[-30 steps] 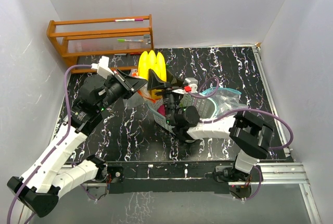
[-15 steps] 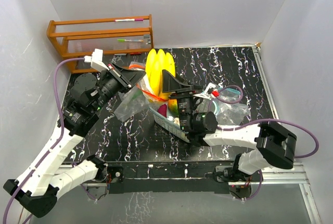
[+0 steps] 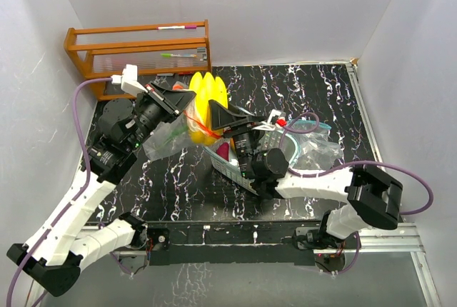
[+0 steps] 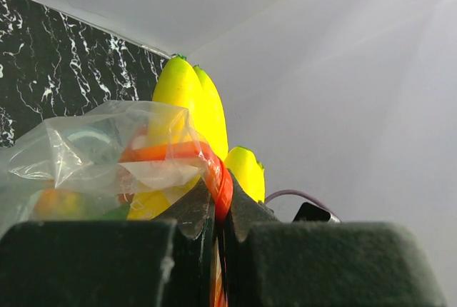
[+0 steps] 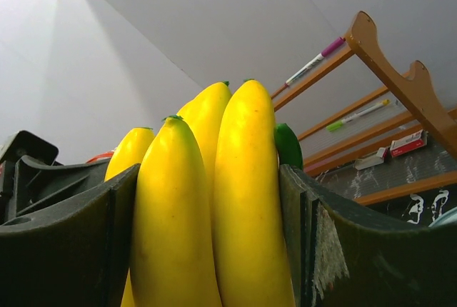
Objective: Place the food in the zip-top bag and seal the zipper
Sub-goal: Place the fake fruit in the zipper food storage bag.
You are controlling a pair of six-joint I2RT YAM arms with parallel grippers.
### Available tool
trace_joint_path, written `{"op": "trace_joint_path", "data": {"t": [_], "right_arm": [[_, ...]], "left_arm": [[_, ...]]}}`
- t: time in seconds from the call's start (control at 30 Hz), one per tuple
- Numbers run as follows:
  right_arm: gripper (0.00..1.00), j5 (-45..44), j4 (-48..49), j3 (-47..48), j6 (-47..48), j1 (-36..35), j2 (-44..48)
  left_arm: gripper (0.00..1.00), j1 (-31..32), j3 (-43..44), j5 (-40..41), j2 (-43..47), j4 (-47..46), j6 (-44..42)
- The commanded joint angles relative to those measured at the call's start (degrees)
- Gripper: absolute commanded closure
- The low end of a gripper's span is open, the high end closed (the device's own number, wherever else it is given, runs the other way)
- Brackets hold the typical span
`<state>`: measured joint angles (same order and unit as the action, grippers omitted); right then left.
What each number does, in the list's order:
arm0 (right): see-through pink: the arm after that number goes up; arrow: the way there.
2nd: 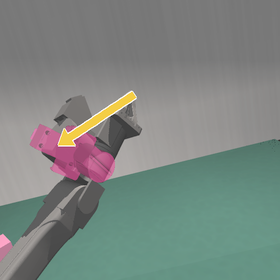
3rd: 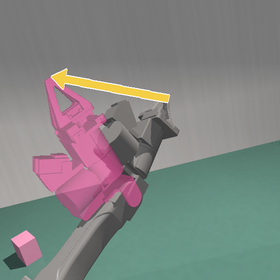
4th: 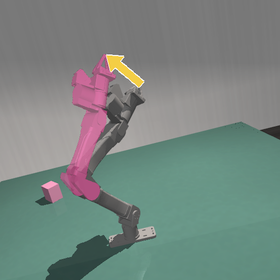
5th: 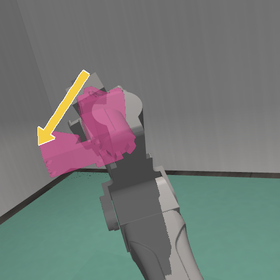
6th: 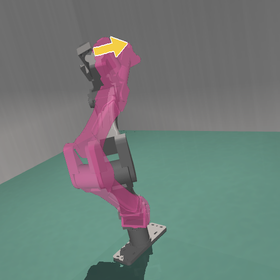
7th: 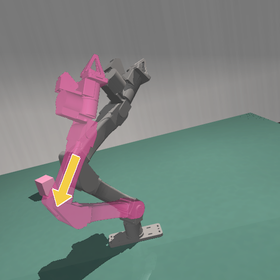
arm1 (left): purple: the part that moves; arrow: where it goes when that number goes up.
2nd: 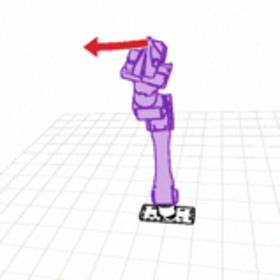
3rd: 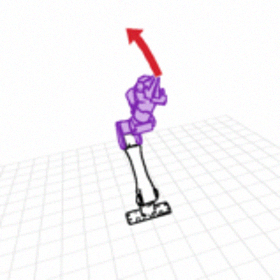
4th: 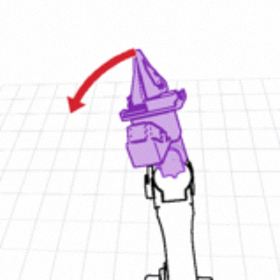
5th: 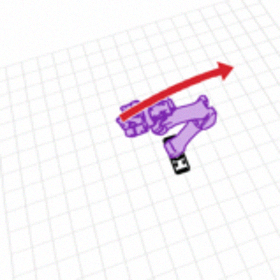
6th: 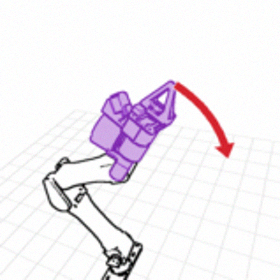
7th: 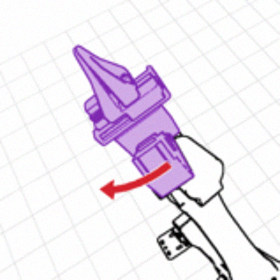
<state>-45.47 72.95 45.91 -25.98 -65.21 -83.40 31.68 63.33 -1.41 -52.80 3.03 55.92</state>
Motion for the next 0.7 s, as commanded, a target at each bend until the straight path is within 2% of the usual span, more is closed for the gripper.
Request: {"op": "trace_joint_path", "data": {"t": [0.0, 0.07, 0.13, 0.23, 0.4, 0.47, 0.67], "right_arm": [[0.52, 10.1, 3.6, -1.9, 2.3, -2.2, -0.2], [0.45, 10.8, 1.5, -2.2, 3.1, -2.2, 1.3], [0.33, 10.8, -4.3, -0.7, 4.1, -2.2, 2.9], [0.20, 10.3, -13.7, 2.2, 5.4, -2.2, 5.4], [0.05, 10.3, -22.6, 3.8, 7.5, -2.2, 10.4], [0.03, 10.1, -27.0, 4.2, 8.3, -2.2, 13.3], [0.01, 8.8, -30.7, 0.7, 9.2, -2.1, 21.6]], "left_arm": [[1.00, 0.3, 1.4, -0.6, 0.5, -4.5, -0.7], [1.00, 0.3, 1.0, -0.5, 1.0, -4.4, -0.9], [1.00, 0.3, 0.9, -0.3, 1.3, -4.4, -1.0], [1.00, 0.3, 1.0, -0.2, 1.5, -4.3, -1.0], [1.00, 0.3, 0.8, 0.6, 2.1, -3.7, -1.7], [1.00, 0.3, 0.8, 1.2, 2.5, -3.5, -1.8], [1.00, 0.3, 1.7, 0.9, 2.4, -4.0, -1.3]]}}
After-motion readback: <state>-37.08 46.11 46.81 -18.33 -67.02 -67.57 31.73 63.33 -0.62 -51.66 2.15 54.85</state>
